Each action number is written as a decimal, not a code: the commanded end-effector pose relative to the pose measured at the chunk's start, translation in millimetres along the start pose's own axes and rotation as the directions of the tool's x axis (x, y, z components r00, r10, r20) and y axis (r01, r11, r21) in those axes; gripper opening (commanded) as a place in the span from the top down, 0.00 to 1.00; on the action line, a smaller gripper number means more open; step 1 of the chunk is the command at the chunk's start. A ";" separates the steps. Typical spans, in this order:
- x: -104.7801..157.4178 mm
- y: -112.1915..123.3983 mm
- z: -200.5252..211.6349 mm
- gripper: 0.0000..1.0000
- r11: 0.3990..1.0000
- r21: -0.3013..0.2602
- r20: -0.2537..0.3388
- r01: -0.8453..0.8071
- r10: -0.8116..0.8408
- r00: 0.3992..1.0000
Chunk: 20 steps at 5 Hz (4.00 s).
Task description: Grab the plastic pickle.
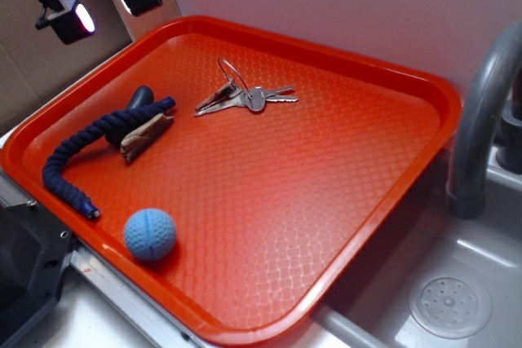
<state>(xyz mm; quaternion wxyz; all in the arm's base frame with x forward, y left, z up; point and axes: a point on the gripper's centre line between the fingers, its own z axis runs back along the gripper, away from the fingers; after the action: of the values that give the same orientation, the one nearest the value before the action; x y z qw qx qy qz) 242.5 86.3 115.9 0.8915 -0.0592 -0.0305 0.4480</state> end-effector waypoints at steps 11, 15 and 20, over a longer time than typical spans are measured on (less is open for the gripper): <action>-37.3 54.6 -93.6 0.00 0.946 0.230 -0.036 0.230 -0.228 0.973; -40.5 54.7 -99.0 1.00 0.933 0.271 -0.046 0.236 -0.233 0.971; -37.1 -22.1 0.5 1.00 0.873 0.056 0.142 0.485 -0.488 0.861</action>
<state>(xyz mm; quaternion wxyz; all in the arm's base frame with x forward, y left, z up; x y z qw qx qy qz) 242.2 23.6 102.2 0.9724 0.0003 -0.0759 0.2204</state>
